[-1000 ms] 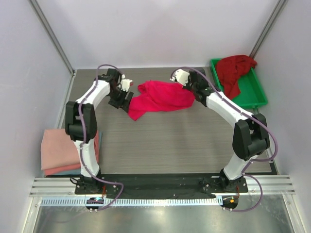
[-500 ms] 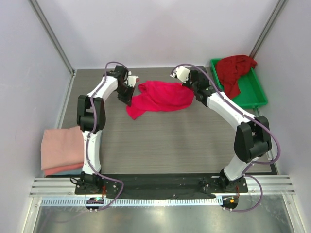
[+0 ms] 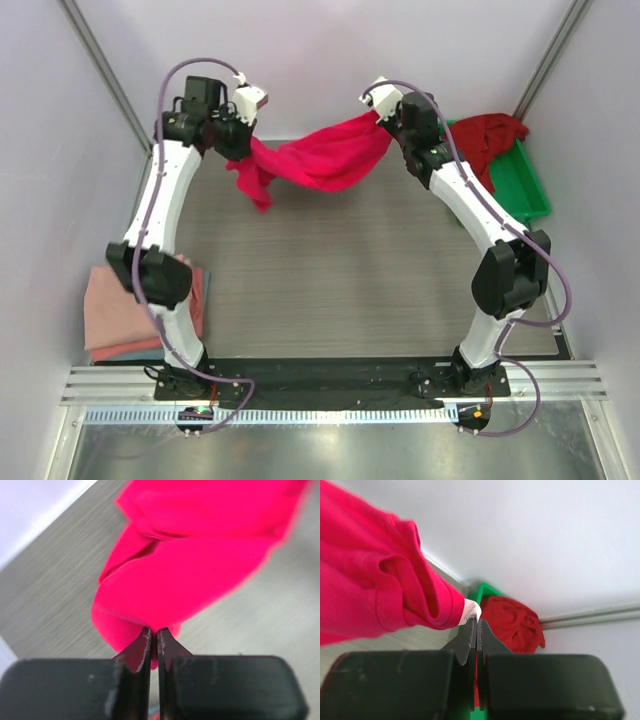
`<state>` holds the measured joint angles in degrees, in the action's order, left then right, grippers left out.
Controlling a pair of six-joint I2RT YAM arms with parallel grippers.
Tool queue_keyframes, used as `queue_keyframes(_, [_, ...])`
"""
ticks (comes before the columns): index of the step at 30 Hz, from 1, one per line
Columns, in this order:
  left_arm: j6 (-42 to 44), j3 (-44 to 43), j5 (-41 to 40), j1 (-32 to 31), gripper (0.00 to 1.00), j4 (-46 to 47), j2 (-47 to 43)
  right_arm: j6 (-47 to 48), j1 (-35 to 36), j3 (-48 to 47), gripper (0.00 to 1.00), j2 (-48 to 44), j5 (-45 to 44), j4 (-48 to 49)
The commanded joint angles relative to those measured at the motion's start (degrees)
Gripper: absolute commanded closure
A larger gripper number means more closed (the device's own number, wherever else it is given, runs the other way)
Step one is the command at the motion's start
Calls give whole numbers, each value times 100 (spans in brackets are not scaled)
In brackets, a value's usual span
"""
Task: Fold and stack the t-shirts
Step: Flatten the tshirt out
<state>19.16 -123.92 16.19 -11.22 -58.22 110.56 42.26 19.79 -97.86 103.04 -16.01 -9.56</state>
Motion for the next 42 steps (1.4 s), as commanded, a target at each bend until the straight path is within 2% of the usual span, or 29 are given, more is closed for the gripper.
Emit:
queue_keyframes(1, [869, 743, 376, -283, 94, -1171, -710, -130, -72, 521, 99, -671, -148, 200])
queue_keyframes(2, [914, 1573, 472, -327, 92, -1253, -1051, -139, -72, 984, 99, -793, -148, 209])
queue_keyframes(3, [958, 1973, 560, -450, 89, -1314, -1220, -148, -72, 1215, 99, -916, -148, 200])
queue_keyframes(4, [941, 2342, 648, -503, 79, -1367, -1369, -165, -72, 1435, 99, -1127, -131, 200])
queue_keyframes(6, [915, 3168, 771, -582, 64, -1455, -1685, -218, -72, 1893, 99, -1269, -87, 165])
queue_keyframes(7, [827, 3329, 833, -600, 53, -1447, -1757, -297, -72, 1981, 99, -1330, -86, 96])
queue_keyframes(10, [538, 3383, 598, -600, 43, -1089, -1810, -341, -72, 2166, 99, -1392, 1, -19])
queue_keyframes(11, [449, 3348, 231, -592, 42, -939, -1775, -341, -72, 2201, 99, -1366, 1, -19])
queue_keyframes(15, [448, 3014, 51, -583, 43, -998, -1013, -385, -72, 2158, 99, -1243, 80, -54])
queue_keyframes(18, [528, 3233, 174, -556, 44, -807, -713, -455, -72, 2114, 99, -1164, 142, -98])
queue_keyframes(21, [852, 3611, 236, -556, 44, -717, -528, -491, -72, 2114, 99, -1146, 203, -169])
queue_keyframes(24, [1388, 3910, 166, -521, 46, -1041, -352, -482, -63, 2175, 99, -1164, 204, -213])
queue_keyframes(29, [1696, 4568, 184, -197, 45, -1113, -448, -526, -72, 2263, 99, -1208, 212, -221])
queue_keyframes(38, [1784, 4649, 218, -11, 46, -1008, 53, -579, -63, 2096, 99, -1067, 300, -327])
queue_keyframes(42, [1793, 4587, 324, -11, 51, -990, 281, -561, -63, 2070, 99, -1058, 274, -344])
